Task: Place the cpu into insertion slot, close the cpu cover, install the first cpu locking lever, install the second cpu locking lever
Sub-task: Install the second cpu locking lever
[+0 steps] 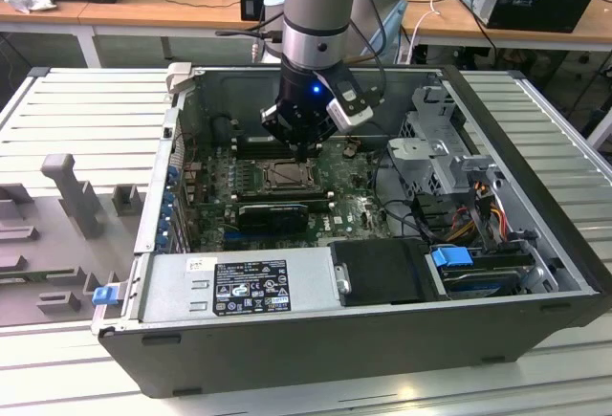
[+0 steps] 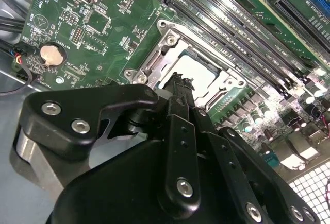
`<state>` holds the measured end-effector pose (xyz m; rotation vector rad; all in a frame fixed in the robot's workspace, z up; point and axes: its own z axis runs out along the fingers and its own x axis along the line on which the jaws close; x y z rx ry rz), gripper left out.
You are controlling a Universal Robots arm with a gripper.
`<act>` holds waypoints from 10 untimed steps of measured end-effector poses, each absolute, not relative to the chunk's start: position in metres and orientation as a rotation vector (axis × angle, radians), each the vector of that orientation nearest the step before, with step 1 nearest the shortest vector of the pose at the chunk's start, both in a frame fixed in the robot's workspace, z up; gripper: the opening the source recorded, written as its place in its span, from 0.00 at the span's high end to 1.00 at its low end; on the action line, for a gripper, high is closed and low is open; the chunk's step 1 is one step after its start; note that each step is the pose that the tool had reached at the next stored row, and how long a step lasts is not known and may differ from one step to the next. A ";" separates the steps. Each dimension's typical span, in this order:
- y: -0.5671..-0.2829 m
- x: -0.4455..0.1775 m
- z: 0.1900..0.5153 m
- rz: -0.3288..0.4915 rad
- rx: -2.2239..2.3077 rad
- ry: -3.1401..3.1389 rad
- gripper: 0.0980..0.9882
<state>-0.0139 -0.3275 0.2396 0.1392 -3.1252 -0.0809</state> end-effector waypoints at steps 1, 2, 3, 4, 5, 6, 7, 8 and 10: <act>-0.328 -0.014 0.240 -0.081 0.139 -3.125 0.99; -0.328 -0.014 0.240 -0.081 0.139 -3.125 0.99; -0.328 -0.014 0.240 -0.081 0.139 -3.125 0.99; -0.328 -0.014 0.241 -0.081 0.139 -3.125 0.99; -0.328 -0.014 0.243 -0.081 0.139 -3.125 0.99; -0.328 -0.014 0.243 -0.081 0.139 -3.125 0.99; -0.329 -0.014 0.243 -0.081 0.140 -3.125 0.99; -0.330 -0.014 0.243 -0.081 0.139 -3.125 0.99; -0.333 -0.014 0.243 -0.081 0.139 -3.125 0.99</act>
